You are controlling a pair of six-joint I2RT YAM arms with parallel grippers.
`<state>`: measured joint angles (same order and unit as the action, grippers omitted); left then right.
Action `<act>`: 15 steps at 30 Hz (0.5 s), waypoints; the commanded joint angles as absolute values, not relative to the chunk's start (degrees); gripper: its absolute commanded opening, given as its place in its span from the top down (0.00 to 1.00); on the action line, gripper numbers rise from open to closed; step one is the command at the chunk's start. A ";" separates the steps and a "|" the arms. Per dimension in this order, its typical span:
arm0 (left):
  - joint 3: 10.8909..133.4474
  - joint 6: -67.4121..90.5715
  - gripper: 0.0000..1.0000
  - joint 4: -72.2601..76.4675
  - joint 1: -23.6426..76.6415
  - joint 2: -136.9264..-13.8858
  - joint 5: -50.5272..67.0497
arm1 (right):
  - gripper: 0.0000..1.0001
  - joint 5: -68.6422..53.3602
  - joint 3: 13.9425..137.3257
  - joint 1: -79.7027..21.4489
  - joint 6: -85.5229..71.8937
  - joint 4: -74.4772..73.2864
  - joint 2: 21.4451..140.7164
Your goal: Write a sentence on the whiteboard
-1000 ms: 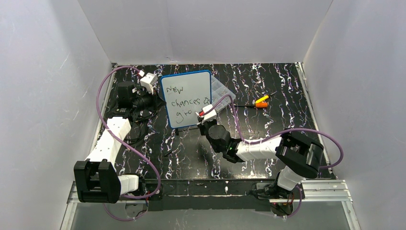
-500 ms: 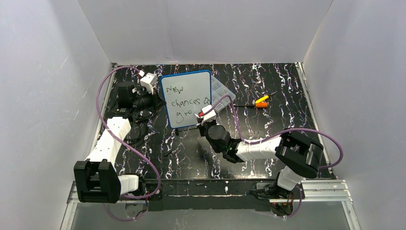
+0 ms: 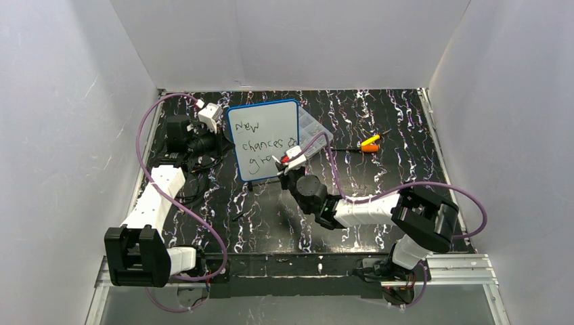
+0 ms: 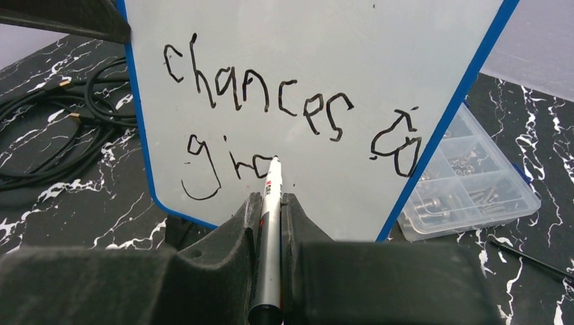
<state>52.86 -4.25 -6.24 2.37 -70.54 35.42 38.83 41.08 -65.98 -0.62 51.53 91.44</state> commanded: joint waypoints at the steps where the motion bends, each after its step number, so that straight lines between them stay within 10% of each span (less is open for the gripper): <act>1: 52.56 -4.21 1.00 -5.19 2.55 -69.75 37.47 | 0.99 40.40 43.82 -65.74 1.75 56.69 92.38; 15: 52.53 -4.15 1.00 -5.19 2.55 -69.67 37.53 | 0.99 41.77 41.61 -65.74 0.36 54.00 93.57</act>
<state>52.86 -4.25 -6.24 2.37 -70.52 35.42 39.46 41.91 -66.00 1.02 52.86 93.86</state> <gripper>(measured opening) 0.083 0.197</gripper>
